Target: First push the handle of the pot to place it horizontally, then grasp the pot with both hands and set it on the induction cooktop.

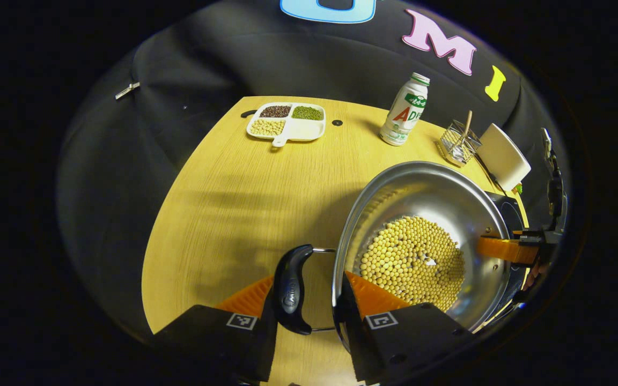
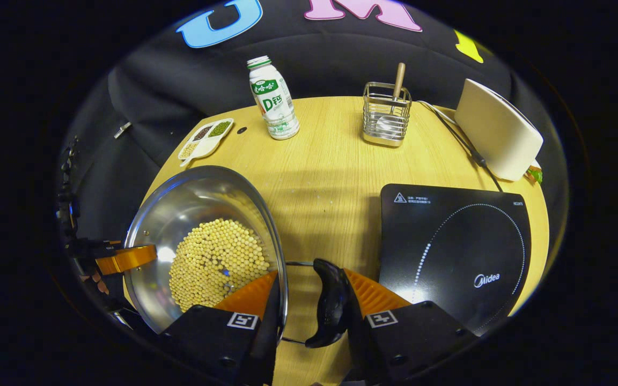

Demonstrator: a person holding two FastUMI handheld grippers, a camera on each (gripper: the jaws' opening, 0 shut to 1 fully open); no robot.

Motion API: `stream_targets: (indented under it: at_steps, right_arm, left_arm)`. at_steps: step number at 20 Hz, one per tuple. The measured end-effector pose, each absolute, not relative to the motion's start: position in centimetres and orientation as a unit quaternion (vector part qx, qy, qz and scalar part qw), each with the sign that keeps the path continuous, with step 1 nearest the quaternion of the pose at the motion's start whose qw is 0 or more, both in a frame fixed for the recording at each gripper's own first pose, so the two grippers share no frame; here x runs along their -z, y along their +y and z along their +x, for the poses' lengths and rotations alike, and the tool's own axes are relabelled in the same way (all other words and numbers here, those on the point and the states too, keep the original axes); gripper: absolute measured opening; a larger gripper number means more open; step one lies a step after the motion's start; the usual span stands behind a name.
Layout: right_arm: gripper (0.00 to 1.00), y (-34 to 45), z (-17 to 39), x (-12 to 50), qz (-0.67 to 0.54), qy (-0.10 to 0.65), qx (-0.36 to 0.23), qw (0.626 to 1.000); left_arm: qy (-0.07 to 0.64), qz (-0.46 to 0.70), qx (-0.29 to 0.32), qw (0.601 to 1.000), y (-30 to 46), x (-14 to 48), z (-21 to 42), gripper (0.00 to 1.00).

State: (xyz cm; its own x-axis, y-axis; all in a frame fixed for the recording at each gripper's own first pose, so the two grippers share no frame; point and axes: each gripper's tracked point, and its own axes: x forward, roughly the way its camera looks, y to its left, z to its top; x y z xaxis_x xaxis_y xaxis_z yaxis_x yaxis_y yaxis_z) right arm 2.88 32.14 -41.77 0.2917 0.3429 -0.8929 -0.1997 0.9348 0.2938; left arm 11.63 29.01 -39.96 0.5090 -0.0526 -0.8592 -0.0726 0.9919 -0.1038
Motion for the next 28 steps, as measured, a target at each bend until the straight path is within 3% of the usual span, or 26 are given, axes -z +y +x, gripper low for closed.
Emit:
stream_targets:
  at_steps: [10,11,28]
  right_arm:
    - [0.58,25.2,2.3,37.1,0.080,0.573,-0.158,0.801]
    - [0.58,24.2,2.4,36.9,0.080,0.572,-0.155,0.801]
    - [0.58,6.0,4.0,37.3,0.090,0.564,-0.092,0.816]
  left_arm:
    - [0.497,-0.045,0.007,0.866,22.8,34.2,10.6,0.55]
    - [0.497,-0.044,0.010,0.867,22.0,33.9,10.6,0.59]
    - [0.496,-0.029,0.079,0.864,3.9,33.2,14.2,0.55]
